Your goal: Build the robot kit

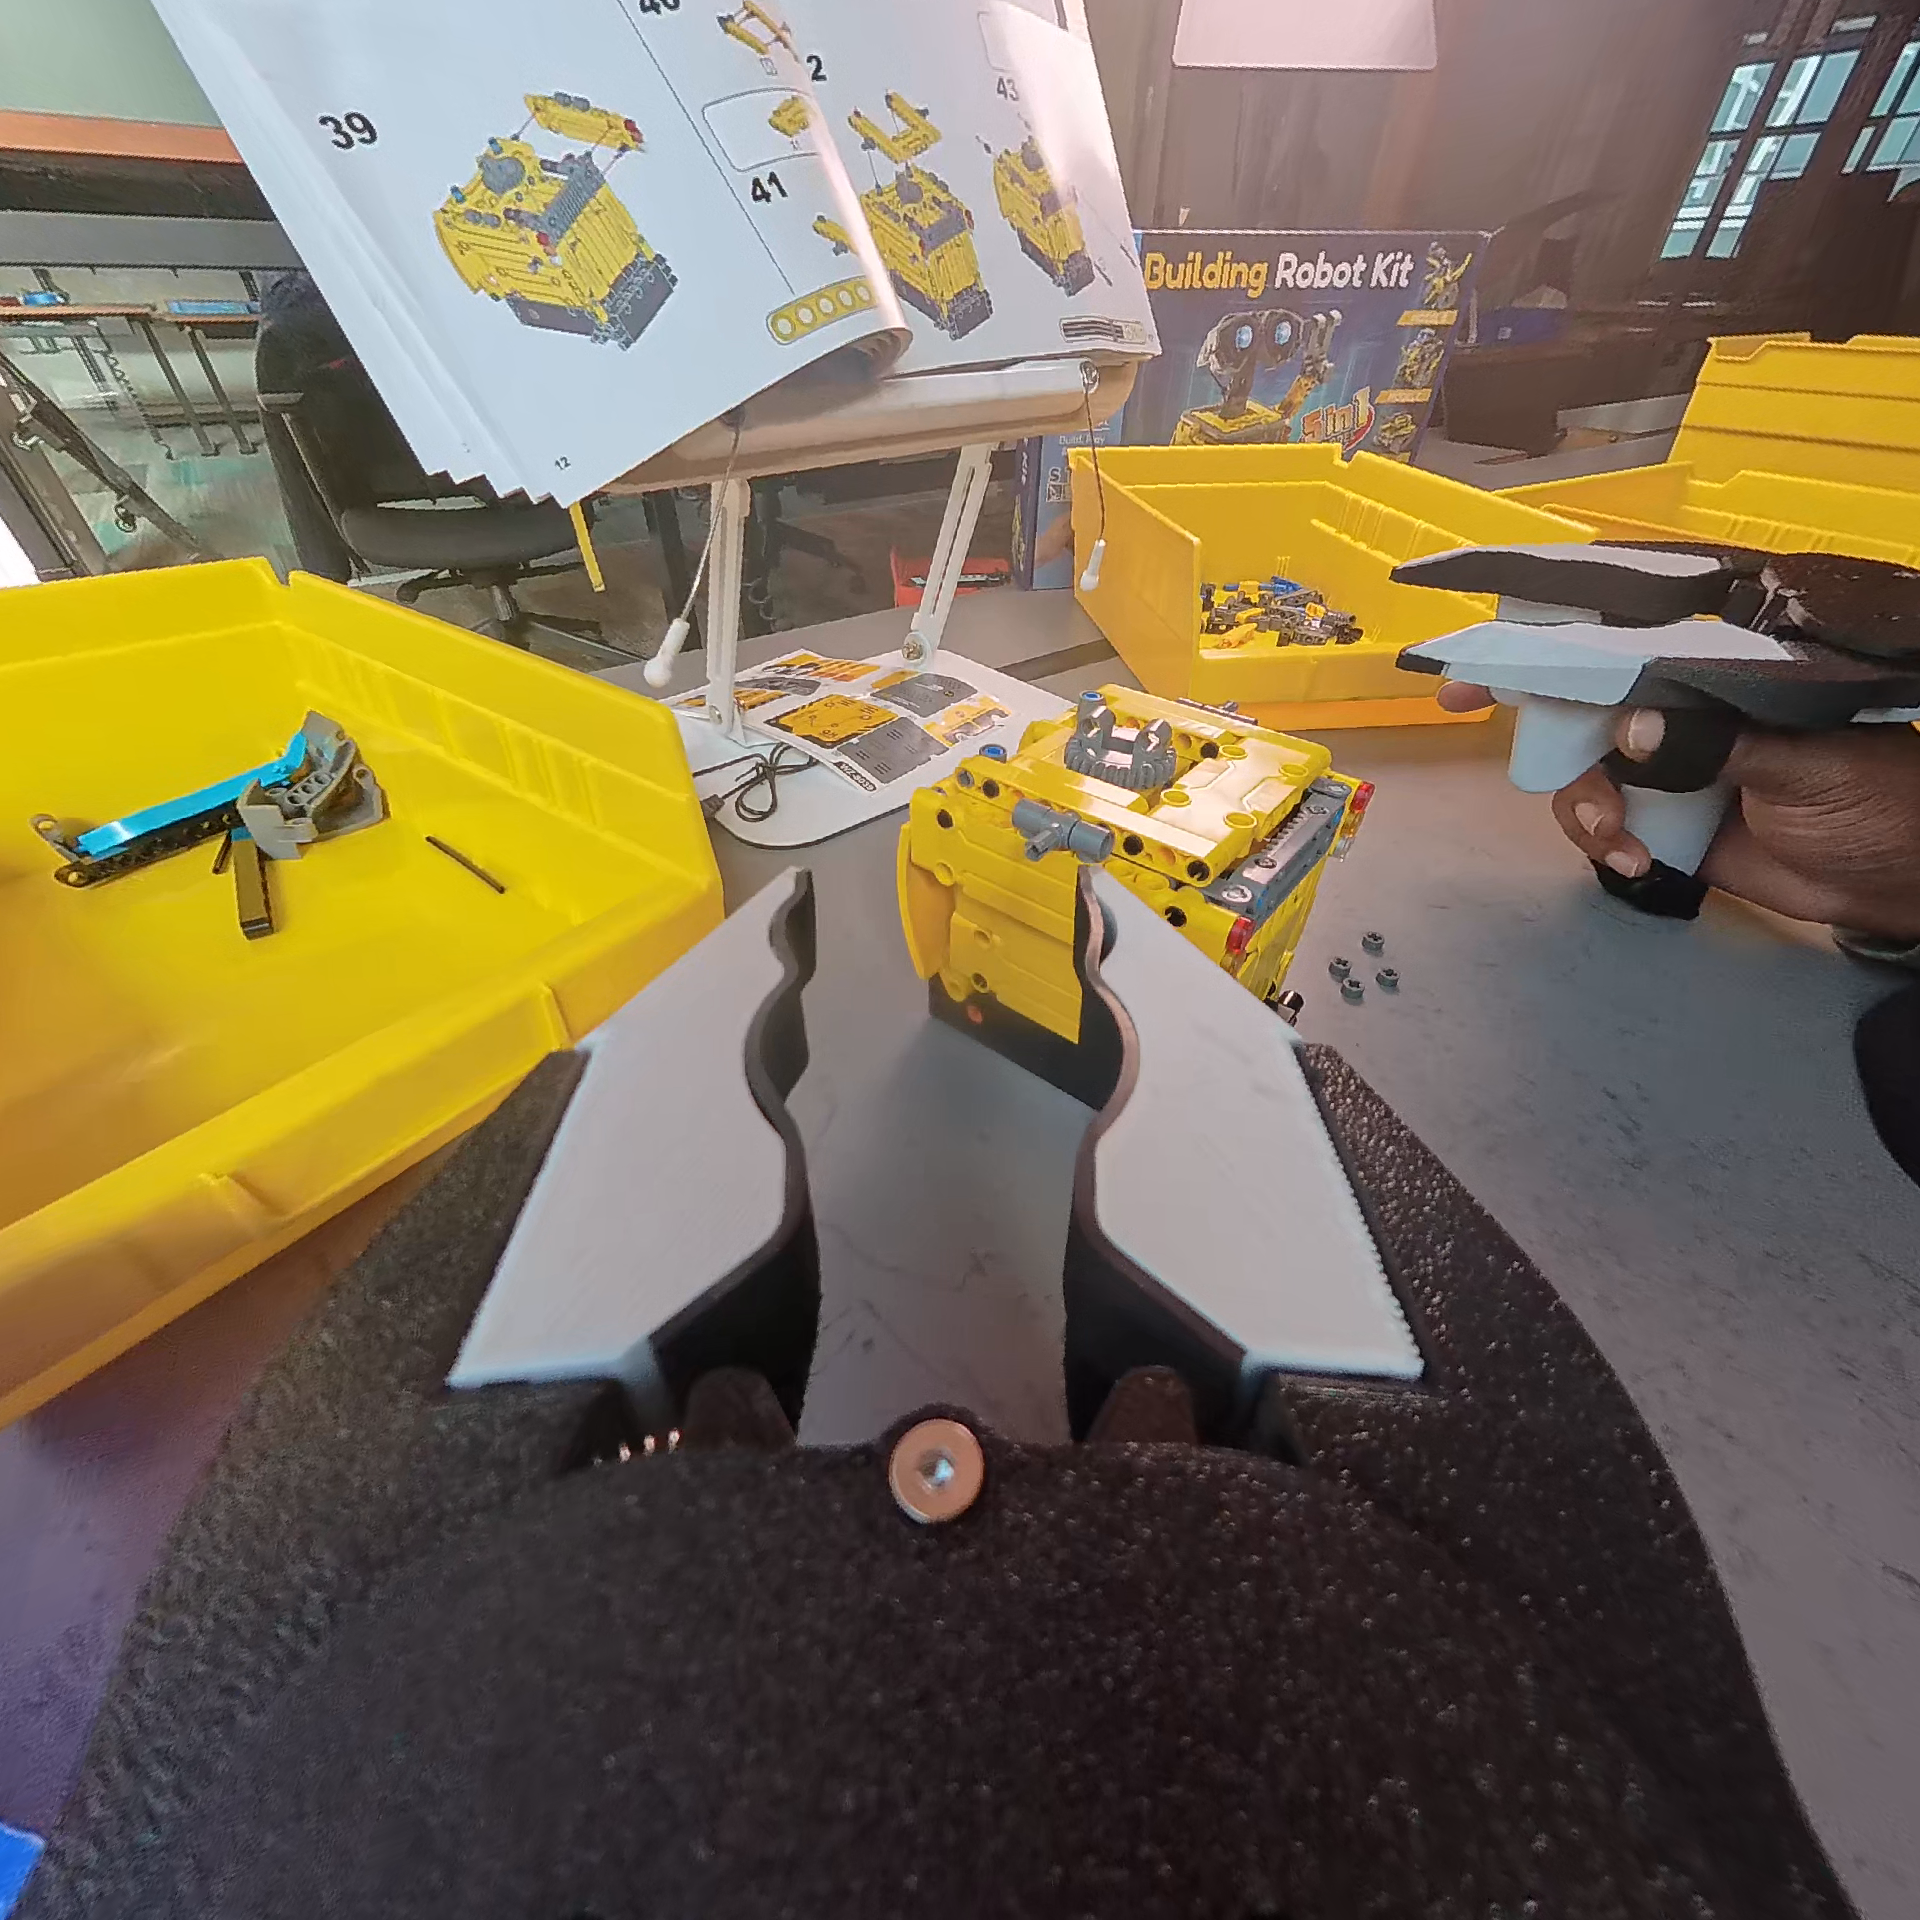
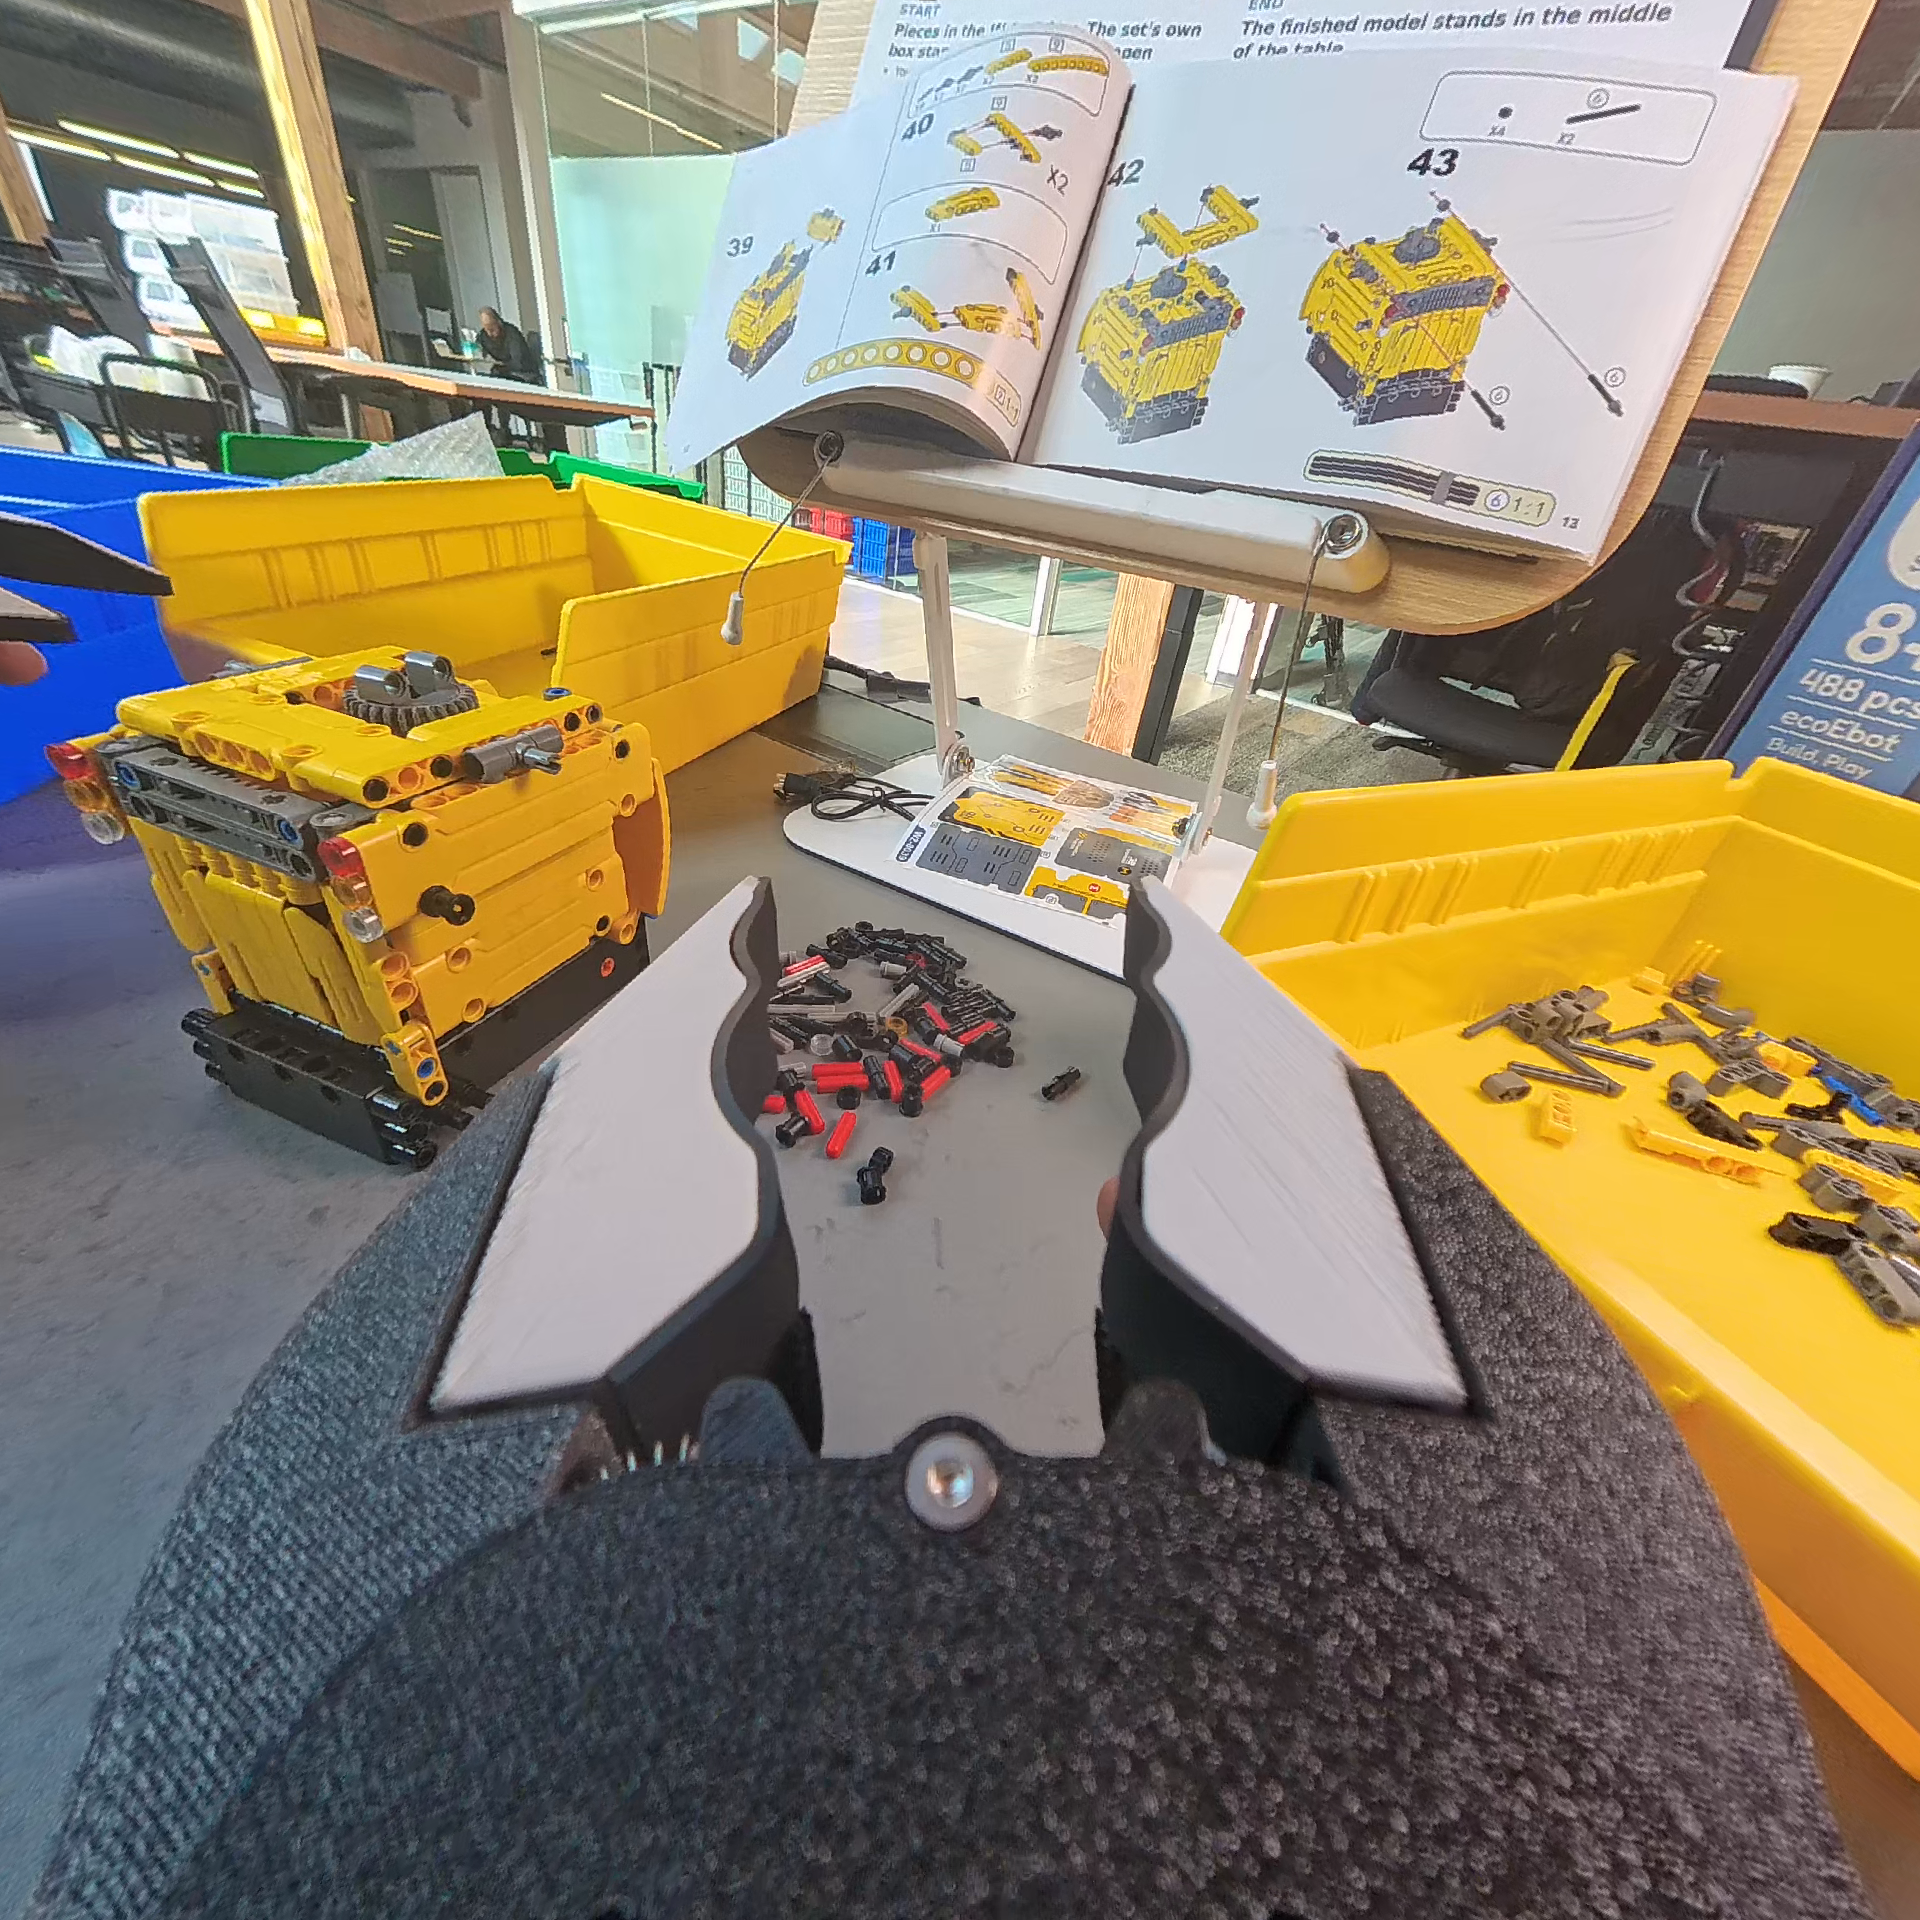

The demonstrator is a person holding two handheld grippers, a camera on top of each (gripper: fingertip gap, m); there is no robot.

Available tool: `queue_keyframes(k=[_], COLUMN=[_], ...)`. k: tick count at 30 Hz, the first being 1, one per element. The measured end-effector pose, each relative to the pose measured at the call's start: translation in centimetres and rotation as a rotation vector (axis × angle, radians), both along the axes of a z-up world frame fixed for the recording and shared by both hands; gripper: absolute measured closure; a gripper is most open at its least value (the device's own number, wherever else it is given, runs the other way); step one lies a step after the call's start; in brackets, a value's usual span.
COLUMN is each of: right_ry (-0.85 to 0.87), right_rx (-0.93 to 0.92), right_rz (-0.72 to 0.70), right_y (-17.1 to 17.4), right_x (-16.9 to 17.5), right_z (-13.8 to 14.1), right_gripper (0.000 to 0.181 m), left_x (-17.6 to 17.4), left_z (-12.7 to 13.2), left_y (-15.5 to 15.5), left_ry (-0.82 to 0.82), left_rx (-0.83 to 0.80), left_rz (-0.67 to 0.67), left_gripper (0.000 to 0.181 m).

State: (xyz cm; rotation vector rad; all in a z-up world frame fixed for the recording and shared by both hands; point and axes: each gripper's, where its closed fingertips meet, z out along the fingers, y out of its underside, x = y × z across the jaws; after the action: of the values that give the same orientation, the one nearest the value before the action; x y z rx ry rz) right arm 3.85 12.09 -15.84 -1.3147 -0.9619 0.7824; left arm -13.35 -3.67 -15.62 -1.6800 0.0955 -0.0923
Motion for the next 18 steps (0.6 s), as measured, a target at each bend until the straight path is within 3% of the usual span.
queue_keyframes(k=[18], right_ry=[-0.005], right_rx=[0.002], right_rz=[0.008], right_y=[-0.13], right_x=[-0.06], right_z=[-0.06], right_gripper=[0.115], left_x=[0.12], left_z=[0.14], left_y=[-0.01], left_ry=[0.001], left_rx=[0.004], left_rz=[0.0], left_gripper=[0.131])
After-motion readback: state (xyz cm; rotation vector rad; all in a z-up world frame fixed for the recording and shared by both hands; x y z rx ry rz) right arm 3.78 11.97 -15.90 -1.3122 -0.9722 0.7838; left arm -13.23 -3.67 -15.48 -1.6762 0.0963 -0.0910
